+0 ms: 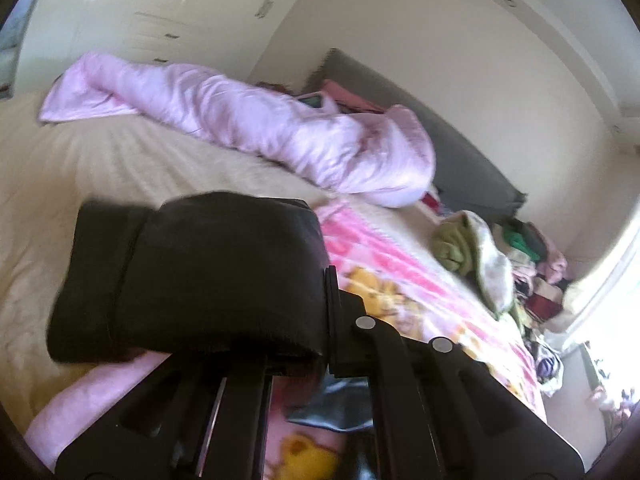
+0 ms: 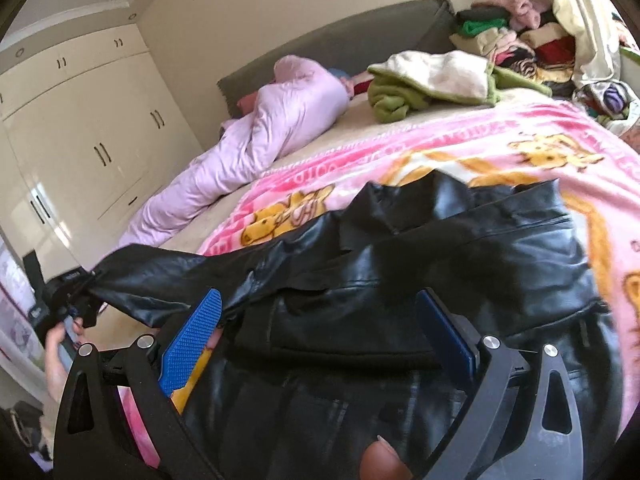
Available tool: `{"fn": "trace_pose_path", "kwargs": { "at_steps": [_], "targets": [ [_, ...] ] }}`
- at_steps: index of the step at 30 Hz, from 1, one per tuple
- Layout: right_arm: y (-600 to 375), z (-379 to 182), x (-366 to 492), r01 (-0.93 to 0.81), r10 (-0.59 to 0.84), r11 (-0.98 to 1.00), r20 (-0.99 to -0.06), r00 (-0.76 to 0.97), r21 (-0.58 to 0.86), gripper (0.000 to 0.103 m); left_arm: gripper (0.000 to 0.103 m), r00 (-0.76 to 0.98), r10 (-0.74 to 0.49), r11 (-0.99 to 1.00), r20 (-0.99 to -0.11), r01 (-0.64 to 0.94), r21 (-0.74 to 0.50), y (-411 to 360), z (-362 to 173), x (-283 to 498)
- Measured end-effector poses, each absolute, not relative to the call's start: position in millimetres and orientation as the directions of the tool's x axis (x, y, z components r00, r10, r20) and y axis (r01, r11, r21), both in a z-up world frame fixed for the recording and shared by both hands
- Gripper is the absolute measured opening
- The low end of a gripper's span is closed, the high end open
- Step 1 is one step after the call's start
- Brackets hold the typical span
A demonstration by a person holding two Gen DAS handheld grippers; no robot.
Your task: Fold large clothes
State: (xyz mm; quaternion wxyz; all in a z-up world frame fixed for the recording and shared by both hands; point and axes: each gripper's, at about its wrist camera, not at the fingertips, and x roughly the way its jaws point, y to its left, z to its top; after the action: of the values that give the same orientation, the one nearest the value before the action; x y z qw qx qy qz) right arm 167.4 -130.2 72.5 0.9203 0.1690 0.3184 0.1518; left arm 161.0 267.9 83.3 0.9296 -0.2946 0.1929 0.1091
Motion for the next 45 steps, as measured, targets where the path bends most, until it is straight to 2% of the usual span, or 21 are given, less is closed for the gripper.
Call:
{"fn": "trace_pose_path", "kwargs": {
  "at_steps": [16, 22, 27, 37, 42, 45],
  "targets": [
    [-188, 79, 132, -0.116, 0.342, 0.895, -0.497, 0.798, 0.43, 0.097, 0.0, 0.941, -0.017, 0.929, -0.338, -0.109, -0.353, 146, 147, 168],
    [-216, 85, 121, -0.042, 0.25, 0.919, -0.495, 0.832, 0.393, 0.097, 0.0, 0.94, -0.069, 0.964, -0.334, -0.023, -0.266, 92, 154, 175],
    [-243, 83, 113, 0.004, 0.228, 0.903, -0.49, 0.841, 0.429, 0.097, 0.0, 0.928, -0.118, 0.977, -0.354, 0.045, -0.21, 54, 148, 185],
    [-298, 57, 103, 0.156, 0.168, 0.842, -0.524, 0.835, 0.517, 0.097, 0.0, 0.851, -0.208, 0.973, -0.482, 0.229, -0.015, -35, 89, 204],
    [-325, 38, 98, 0.232, 0.144, 0.803, -0.556, 0.819, 0.549, 0.097, 0.0, 0.754, -0.247, 0.93, -0.609, 0.361, 0.069, -83, 30, 210],
    [-336, 31, 95, 0.276, 0.105, 0.799, -0.575, 0.811, 0.535, 0.097, 0.008, 0.704, -0.251, 0.907, -0.664, 0.411, 0.093, -104, 1, 208]
  ]
}}
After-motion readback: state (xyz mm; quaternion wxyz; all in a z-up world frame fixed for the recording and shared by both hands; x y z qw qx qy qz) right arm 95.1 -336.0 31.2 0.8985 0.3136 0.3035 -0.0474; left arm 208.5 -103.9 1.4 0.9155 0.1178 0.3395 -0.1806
